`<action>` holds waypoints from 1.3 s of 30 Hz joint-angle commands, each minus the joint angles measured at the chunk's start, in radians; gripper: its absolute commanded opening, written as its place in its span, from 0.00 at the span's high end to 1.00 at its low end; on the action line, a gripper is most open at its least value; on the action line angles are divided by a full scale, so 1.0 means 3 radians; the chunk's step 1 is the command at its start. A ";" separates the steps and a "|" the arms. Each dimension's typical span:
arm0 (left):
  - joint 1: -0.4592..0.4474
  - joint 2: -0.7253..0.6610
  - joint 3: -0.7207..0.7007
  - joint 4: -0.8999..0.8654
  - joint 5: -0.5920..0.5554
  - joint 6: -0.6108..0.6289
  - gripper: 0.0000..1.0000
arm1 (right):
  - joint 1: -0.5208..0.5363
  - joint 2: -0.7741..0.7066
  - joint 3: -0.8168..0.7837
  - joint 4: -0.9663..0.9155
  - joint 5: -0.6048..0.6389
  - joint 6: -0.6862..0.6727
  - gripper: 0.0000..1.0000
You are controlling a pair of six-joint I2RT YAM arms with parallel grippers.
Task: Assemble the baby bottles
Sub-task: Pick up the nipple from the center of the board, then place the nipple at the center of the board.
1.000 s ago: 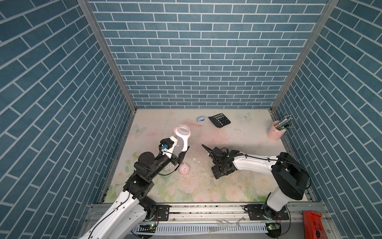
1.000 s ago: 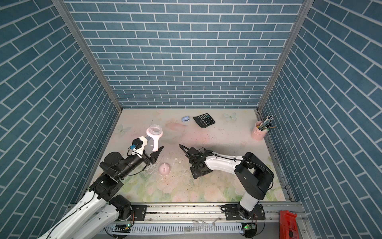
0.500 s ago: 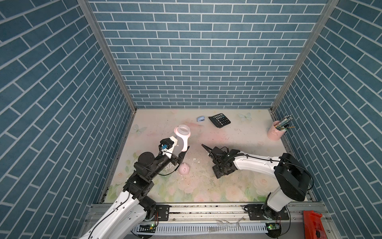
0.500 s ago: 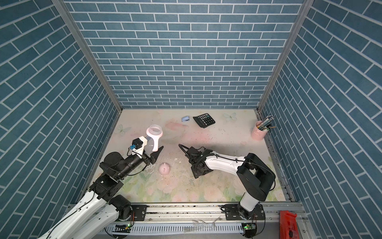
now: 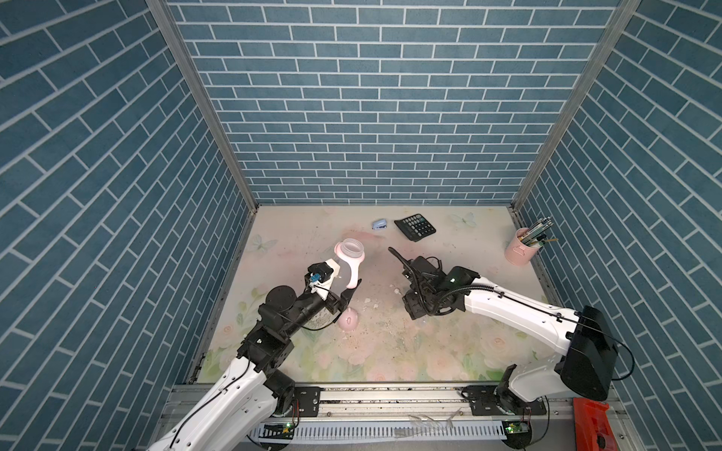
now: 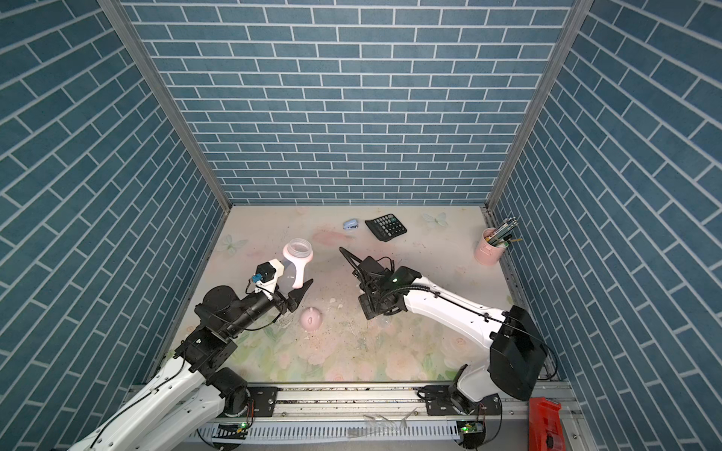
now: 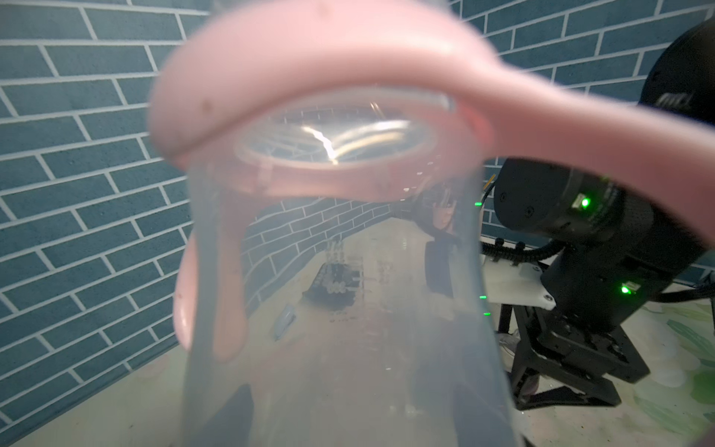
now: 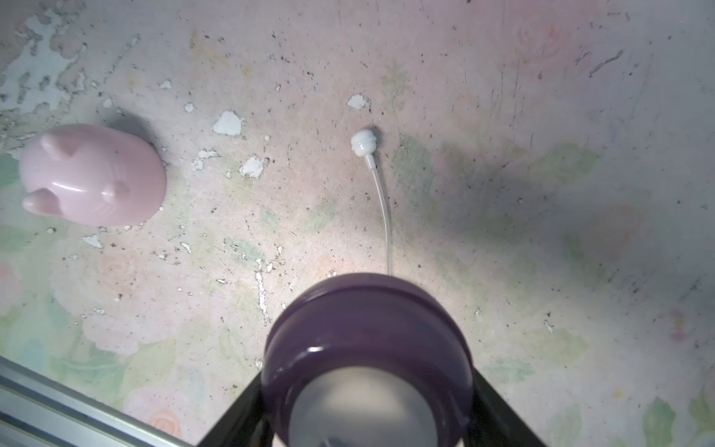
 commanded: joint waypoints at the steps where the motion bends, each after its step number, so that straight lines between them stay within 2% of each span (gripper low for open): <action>1: -0.0002 -0.0040 -0.0034 0.0161 0.0090 -0.0005 0.40 | -0.0142 -0.0140 -0.0039 -0.0196 -0.0042 -0.0081 0.51; 7: -0.0004 -0.0074 -0.0052 0.0120 0.0080 -0.0003 0.40 | -0.0804 -0.0305 -0.0680 0.0169 -0.0290 -0.0060 0.51; 12: -0.0001 -0.0059 -0.0038 0.0103 0.0096 -0.0011 0.40 | -0.1090 -0.0117 -0.0988 0.0456 -0.0399 -0.0023 0.48; 14: -0.0001 -0.0066 -0.0032 0.0085 0.0101 -0.0011 0.40 | -0.1159 -0.0035 -0.1106 0.0601 -0.0431 0.0015 0.43; 16: -0.0001 -0.0078 -0.0027 0.0072 0.0101 -0.0011 0.40 | -0.1179 0.0014 -0.1156 0.0654 -0.0451 0.0016 0.35; 20: -0.0004 -0.0079 -0.0022 0.0053 0.0109 -0.0006 0.40 | -0.1179 -0.0096 -0.1144 0.0587 -0.0483 -0.0023 0.18; 24: -0.0002 -0.0050 -0.0011 0.0055 0.0121 -0.0009 0.40 | -0.1175 -0.0308 -0.1089 0.0436 -0.0482 -0.0100 0.10; 27: -0.0005 -0.0033 -0.0001 0.0054 0.0132 -0.0011 0.40 | -0.1105 -0.0461 -0.1095 0.0458 -0.0614 -0.0209 0.11; 30: -0.0002 -0.0029 -0.0005 0.0059 0.0134 -0.0016 0.40 | -0.0871 -0.0553 -0.1114 0.0651 -0.0823 -0.0317 0.18; 33: -0.0001 -0.0024 -0.0001 0.0064 0.0131 -0.0011 0.40 | -0.0594 -0.0453 -0.1093 0.0821 -0.0855 -0.0404 0.24; 39: -0.0003 -0.0028 0.0028 0.0006 0.0124 0.0000 0.40 | -0.0384 -0.0136 -0.1111 0.1090 -0.0730 -0.0341 0.21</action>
